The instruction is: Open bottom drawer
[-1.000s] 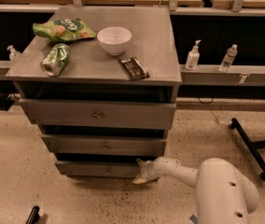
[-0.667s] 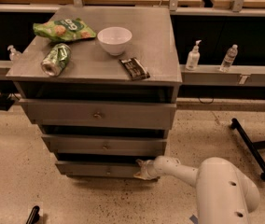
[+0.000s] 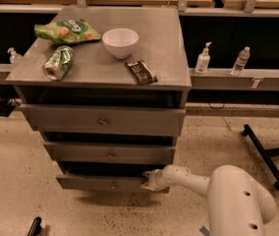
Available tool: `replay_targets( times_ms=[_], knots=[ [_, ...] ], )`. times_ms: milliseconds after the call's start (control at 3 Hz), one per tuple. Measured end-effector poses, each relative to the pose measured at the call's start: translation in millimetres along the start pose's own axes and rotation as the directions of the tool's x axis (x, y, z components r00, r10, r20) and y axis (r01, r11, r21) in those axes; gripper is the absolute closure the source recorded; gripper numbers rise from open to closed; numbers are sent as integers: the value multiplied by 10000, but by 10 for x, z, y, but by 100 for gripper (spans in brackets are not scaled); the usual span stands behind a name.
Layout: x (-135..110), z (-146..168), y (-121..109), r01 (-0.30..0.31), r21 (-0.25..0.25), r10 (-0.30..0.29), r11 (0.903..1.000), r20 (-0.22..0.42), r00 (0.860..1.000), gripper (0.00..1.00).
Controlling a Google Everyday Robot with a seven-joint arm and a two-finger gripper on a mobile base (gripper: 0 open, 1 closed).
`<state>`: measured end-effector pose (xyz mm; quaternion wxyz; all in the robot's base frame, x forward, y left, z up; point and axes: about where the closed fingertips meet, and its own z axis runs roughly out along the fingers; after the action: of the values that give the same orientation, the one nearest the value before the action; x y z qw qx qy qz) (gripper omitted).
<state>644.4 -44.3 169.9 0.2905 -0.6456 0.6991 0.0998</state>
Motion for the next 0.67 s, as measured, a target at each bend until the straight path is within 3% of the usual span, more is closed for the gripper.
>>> replay_targets(
  times_ms=[333,667],
  knots=[
    [-58,-45,140,43,-211,-31,9998,546,9985,59],
    [-59,-44,136,43,-211,-31,9998,547,9985,43]
  ],
)
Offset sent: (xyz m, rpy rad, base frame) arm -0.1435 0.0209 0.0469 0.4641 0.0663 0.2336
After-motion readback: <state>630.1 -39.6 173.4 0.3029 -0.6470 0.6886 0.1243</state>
